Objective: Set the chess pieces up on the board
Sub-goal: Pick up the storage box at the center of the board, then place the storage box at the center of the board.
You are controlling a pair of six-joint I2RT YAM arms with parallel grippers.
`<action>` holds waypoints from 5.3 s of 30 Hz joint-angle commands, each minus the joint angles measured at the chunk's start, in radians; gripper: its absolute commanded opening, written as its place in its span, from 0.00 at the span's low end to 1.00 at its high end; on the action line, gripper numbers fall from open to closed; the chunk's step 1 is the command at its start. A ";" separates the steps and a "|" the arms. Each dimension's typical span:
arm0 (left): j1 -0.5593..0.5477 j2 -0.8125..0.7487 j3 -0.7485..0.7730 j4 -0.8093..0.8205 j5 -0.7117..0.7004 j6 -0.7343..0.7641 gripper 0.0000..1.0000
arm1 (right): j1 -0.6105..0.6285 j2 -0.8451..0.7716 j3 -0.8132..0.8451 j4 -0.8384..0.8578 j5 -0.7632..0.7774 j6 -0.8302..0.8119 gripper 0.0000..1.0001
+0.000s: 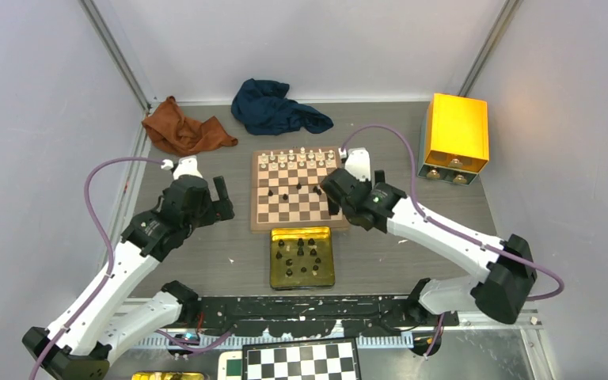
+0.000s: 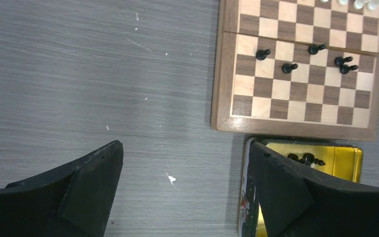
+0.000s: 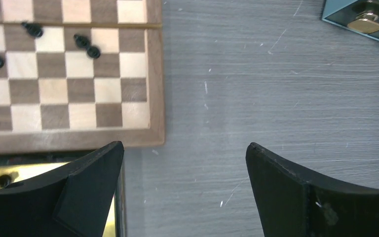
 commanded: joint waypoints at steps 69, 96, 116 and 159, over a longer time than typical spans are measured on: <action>-0.005 0.078 -0.006 -0.023 0.011 -0.109 0.97 | 0.153 -0.104 -0.066 -0.051 -0.158 0.101 0.01; -0.005 0.131 0.049 -0.003 0.005 -0.055 0.97 | -0.633 0.104 0.103 0.198 -0.368 -0.323 0.01; -0.005 0.166 0.032 0.035 0.031 -0.066 0.97 | -0.756 0.387 0.243 0.345 -0.373 -0.488 0.01; -0.004 0.313 0.069 0.112 0.058 -0.023 1.00 | -0.400 0.368 0.291 0.262 -0.413 -0.458 0.59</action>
